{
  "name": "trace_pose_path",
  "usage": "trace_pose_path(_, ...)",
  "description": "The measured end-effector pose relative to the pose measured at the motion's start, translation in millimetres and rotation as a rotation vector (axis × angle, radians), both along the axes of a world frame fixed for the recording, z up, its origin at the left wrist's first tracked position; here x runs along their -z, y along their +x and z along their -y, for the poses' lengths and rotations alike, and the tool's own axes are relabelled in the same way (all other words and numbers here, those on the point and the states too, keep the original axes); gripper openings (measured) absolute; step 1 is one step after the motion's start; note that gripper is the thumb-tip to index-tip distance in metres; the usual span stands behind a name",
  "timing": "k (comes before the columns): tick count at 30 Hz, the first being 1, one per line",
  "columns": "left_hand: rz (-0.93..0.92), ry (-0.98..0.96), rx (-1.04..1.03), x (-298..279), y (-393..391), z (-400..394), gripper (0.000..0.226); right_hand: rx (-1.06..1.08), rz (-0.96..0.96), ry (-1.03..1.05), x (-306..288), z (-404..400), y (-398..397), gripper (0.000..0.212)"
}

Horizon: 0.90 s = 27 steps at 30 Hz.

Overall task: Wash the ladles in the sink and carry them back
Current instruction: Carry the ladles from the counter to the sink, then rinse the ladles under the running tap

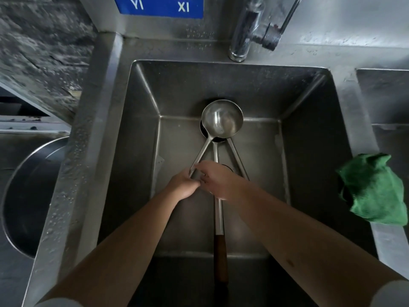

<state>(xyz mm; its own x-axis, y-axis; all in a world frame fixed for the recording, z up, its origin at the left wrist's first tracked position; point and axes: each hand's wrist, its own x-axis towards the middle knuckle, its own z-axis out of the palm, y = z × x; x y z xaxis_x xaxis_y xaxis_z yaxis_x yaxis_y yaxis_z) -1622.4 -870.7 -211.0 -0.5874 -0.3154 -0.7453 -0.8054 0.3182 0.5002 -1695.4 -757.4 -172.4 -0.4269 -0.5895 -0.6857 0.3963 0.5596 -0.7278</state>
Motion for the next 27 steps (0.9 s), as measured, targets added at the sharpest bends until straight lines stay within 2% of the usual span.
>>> trace_pose_path(3, -0.047, -0.031, 0.025, -26, -5, -6, 0.036, -0.031, -0.154, 0.027, -10, -11, -8, 0.055)
trace_pose_path(4, -0.063, -0.038, 0.03, -35, -7, -8, 0.029, -0.001, -0.153, 0.052, -18, -15, -11, 0.052)
trace_pose_path(6, -0.087, -0.065, 0.028, -55, -12, -10, 0.03, -0.004, -0.178, 0.124, -35, -22, -22, 0.044)
trace_pose_path(11, -0.186, -0.149, 0.101, -129, -27, -18, 0.044, -0.075, -0.429, 0.317, -96, -41, -40, 0.045)
trace_pose_path(15, -0.254, -0.222, 0.238, -196, -37, -29, 0.053, -0.169, -0.607, 0.312, -158, -64, -45, 0.041)
trace_pose_path(19, -0.337, -0.308, 0.318, -246, -41, -34, 0.071, -0.302, -0.769, 0.373, -209, -82, -48, 0.055)
trace_pose_path(22, -0.331, -0.402, 0.37, -282, -38, -35, 0.091, -0.428, -0.814, 0.465, -245, -91, -45, 0.069)
trace_pose_path(24, -0.318, -0.412, 0.382, -299, -38, -33, 0.102, -0.438, -0.838, 0.509, -261, -94, -47, 0.077)
trace_pose_path(27, -0.338, -0.412, 0.382, -323, -42, -28, 0.091, -0.439, -0.878, 0.555, -274, -89, -59, 0.085)
